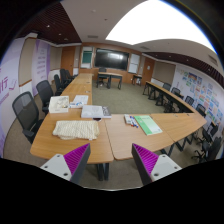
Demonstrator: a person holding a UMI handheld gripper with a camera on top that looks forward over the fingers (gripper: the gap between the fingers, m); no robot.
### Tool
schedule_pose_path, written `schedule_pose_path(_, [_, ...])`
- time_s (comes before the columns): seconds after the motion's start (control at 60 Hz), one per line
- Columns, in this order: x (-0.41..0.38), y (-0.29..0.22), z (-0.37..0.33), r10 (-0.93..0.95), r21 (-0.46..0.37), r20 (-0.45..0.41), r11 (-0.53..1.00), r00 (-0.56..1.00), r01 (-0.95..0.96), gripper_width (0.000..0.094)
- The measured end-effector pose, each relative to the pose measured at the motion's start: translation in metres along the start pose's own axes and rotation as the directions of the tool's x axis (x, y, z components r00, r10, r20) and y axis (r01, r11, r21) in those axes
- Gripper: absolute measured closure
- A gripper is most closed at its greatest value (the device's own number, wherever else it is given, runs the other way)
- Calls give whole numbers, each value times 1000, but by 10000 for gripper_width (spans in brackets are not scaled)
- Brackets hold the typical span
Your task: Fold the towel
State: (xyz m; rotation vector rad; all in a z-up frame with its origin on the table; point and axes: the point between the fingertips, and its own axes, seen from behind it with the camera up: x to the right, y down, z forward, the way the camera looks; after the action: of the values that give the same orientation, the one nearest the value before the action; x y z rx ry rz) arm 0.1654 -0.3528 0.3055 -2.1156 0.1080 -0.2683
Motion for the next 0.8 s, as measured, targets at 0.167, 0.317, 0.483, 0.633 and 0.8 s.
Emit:
schedule_pose_path(0.167, [-4, 27, 9, -16, -49, -19, 999, 1000, 15, 80])
schedule_pose_path(0.317, [-23, 61, 17, -15, -108, -21, 994, 1000, 12, 77])
schedule_pose_path(0.483, [-100, 103, 42, -17, -140, 37, 990, 999, 22, 85])
schedule_pose_path(0.633, [-202, 112, 85, -2, -154, 117, 988, 993, 20, 79])
schedule_pose_path(0.8, [-311, 84, 158, 49, -148, 209, 989, 977, -18, 80])
